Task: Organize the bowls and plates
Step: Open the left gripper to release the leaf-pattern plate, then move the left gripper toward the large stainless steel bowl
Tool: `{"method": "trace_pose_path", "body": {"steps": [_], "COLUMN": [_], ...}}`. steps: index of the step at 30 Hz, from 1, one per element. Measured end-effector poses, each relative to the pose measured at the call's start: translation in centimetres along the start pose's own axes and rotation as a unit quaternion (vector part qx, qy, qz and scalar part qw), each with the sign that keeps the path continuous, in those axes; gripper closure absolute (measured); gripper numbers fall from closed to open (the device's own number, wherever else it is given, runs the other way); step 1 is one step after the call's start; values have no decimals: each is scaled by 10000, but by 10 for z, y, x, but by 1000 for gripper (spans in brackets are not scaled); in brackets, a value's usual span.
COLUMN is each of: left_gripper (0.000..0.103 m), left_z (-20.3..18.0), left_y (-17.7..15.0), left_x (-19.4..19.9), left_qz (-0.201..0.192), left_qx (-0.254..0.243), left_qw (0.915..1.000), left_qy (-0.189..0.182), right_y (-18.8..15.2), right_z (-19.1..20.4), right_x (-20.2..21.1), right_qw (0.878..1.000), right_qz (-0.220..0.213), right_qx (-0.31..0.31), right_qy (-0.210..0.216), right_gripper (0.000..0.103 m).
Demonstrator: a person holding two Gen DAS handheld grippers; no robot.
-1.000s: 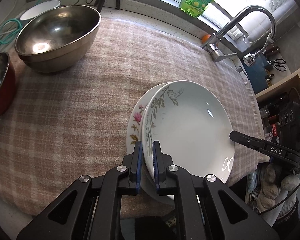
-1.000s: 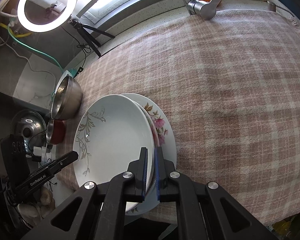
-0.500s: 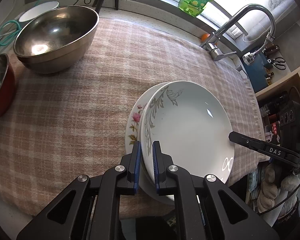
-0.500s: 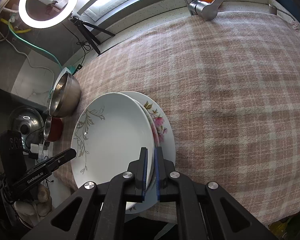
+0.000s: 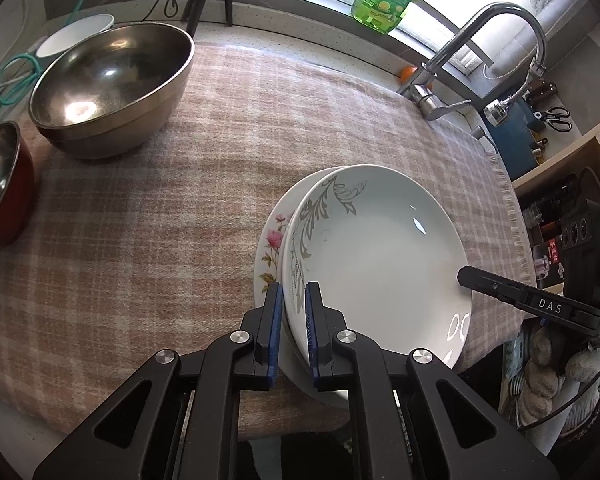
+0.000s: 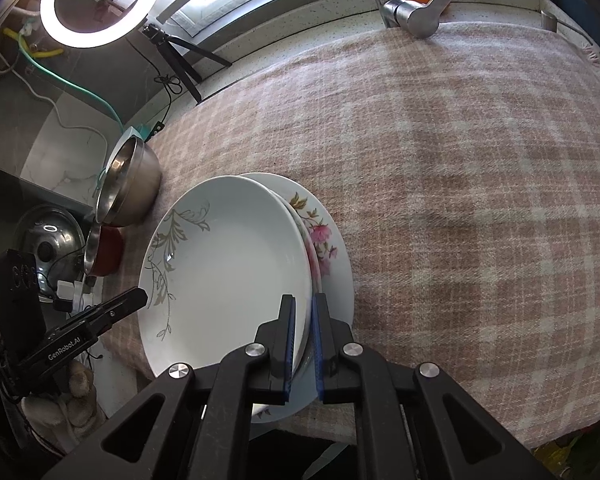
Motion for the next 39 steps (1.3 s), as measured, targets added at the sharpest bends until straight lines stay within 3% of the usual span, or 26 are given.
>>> {"method": "trace_pose_path", "body": {"steps": [19,35,37,39], "left_gripper": [95,93,91,91], "left_z": [16,56,60,64], "left_y": [2,10,13,16], "left_x": [15,45,49,54], "left_qz": [-163,-448,-500,-542], "left_qx": [109,467,485,520], "left_qw": [9998,9979,9975,9971], "left_qy": [35,96,116,123], "right_y": [4,15,16,18], "right_z": [5,64,75,87], "right_x": [17,26,26,26], "right_qw": [9997,9977,9971,9961], "right_qz": [-228,-347,-344,-350], "right_qx": [21,570,666,805], "right_qy": [-125,-103,-86,-77], "right_gripper": [94,94,89,75]}}
Point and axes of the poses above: each gripper's, at about its wrist camera, not at the fingertips, and x roughly against the way its jaws point, z to its left, y to its top, the point moved 10 cm from there along -x, roughly the way its jaws point, and after that the axes turned 8 degrees about y, right-handed, at the moved point
